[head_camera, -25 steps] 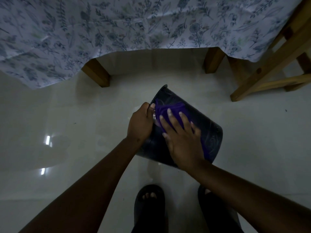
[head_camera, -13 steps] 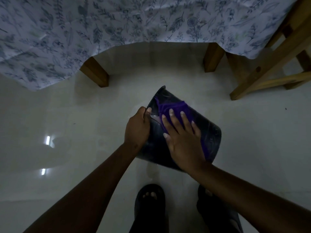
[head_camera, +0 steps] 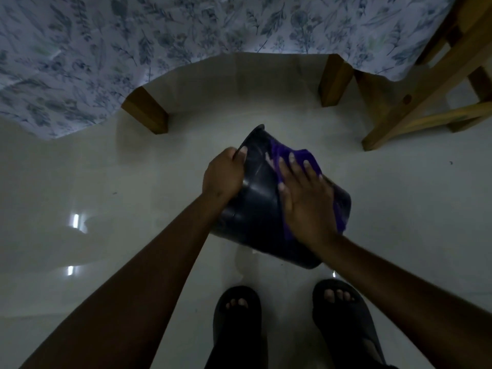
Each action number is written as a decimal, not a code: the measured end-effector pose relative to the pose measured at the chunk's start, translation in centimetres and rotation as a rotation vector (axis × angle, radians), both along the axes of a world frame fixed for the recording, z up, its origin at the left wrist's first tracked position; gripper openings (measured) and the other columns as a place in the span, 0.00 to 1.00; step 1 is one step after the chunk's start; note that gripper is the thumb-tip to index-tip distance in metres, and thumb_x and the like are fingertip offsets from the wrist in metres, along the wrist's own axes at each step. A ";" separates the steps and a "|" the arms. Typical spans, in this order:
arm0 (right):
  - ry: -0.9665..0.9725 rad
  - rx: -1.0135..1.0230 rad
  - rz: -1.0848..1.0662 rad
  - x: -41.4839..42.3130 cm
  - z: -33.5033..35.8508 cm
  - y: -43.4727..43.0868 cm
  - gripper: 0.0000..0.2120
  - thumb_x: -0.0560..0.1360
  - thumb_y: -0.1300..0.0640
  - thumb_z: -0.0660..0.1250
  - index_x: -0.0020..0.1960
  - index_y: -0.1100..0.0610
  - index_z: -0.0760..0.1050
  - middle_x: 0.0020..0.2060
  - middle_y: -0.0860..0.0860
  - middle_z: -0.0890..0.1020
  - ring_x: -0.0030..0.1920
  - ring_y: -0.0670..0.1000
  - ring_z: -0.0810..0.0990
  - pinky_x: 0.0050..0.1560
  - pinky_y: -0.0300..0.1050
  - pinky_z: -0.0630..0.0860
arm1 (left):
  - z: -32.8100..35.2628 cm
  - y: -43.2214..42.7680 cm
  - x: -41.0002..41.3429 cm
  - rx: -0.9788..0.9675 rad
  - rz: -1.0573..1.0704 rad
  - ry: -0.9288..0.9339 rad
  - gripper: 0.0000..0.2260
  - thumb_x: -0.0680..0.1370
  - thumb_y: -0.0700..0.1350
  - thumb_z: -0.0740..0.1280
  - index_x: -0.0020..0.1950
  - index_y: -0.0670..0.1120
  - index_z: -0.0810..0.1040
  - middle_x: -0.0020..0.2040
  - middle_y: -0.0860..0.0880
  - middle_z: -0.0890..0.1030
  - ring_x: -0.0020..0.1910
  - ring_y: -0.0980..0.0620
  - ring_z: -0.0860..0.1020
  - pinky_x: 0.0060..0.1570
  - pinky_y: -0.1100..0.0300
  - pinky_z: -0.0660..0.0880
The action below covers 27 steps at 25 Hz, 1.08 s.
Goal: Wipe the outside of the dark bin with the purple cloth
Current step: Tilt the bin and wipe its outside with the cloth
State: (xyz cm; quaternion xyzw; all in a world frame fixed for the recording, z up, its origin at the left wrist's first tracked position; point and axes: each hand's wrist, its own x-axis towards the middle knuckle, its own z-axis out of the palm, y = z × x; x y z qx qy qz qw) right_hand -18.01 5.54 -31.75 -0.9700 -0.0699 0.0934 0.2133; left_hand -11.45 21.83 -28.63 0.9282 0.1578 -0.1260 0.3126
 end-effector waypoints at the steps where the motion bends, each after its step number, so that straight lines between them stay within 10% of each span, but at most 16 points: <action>1: -0.046 -0.027 0.014 -1.5 0.0 0.0 0.25 0.81 0.46 0.44 0.78 0.48 0.50 0.78 0.49 0.54 0.78 0.54 0.51 0.73 0.56 0.52 | 0.2 -0.7 1.3 0.010 -0.010 0.022 0.17 0.82 0.54 0.53 0.43 0.45 0.72 0.36 0.49 0.74 0.40 0.47 0.74 0.42 0.57 0.66; 7: -0.012 0.056 0.025 6.5 -1.2 -2.7 0.23 0.82 0.48 0.47 0.76 0.50 0.58 0.74 0.51 0.67 0.73 0.53 0.65 0.70 0.53 0.63 | 1.5 1.3 -3.1 -0.374 -0.051 0.075 0.16 0.80 0.55 0.60 0.61 0.47 0.72 0.51 0.50 0.80 0.47 0.53 0.79 0.46 0.59 0.76; 12: 0.019 0.031 -0.003 7.6 -0.9 -2.4 0.22 0.82 0.52 0.48 0.76 0.52 0.59 0.71 0.54 0.70 0.68 0.56 0.71 0.64 0.54 0.69 | 0.7 0.4 -2.4 -0.178 0.048 -0.047 0.12 0.81 0.54 0.57 0.51 0.46 0.73 0.39 0.55 0.75 0.37 0.61 0.73 0.34 0.66 0.67; 17: -0.105 -0.132 0.141 -2.0 -1.0 -2.4 0.27 0.81 0.45 0.47 0.78 0.48 0.50 0.78 0.50 0.54 0.78 0.56 0.51 0.72 0.59 0.53 | 0.3 0.1 0.5 -0.130 -0.010 -0.030 0.13 0.81 0.53 0.57 0.49 0.44 0.72 0.38 0.52 0.74 0.35 0.56 0.72 0.33 0.64 0.67; 23: 0.131 0.092 -0.064 8.5 -1.3 -3.2 0.23 0.82 0.46 0.48 0.75 0.49 0.59 0.72 0.52 0.69 0.69 0.57 0.70 0.66 0.59 0.65 | 0.5 0.3 -0.9 -0.170 0.001 -0.058 0.13 0.82 0.53 0.57 0.51 0.44 0.72 0.42 0.51 0.75 0.36 0.60 0.72 0.34 0.66 0.67; 27: 0.091 0.006 -0.021 5.4 -1.0 -2.1 0.24 0.81 0.47 0.48 0.76 0.49 0.55 0.75 0.52 0.64 0.73 0.56 0.65 0.69 0.60 0.64 | -0.3 1.1 -1.7 -0.138 0.014 -0.063 0.13 0.81 0.53 0.57 0.48 0.44 0.71 0.37 0.53 0.73 0.35 0.57 0.72 0.32 0.65 0.66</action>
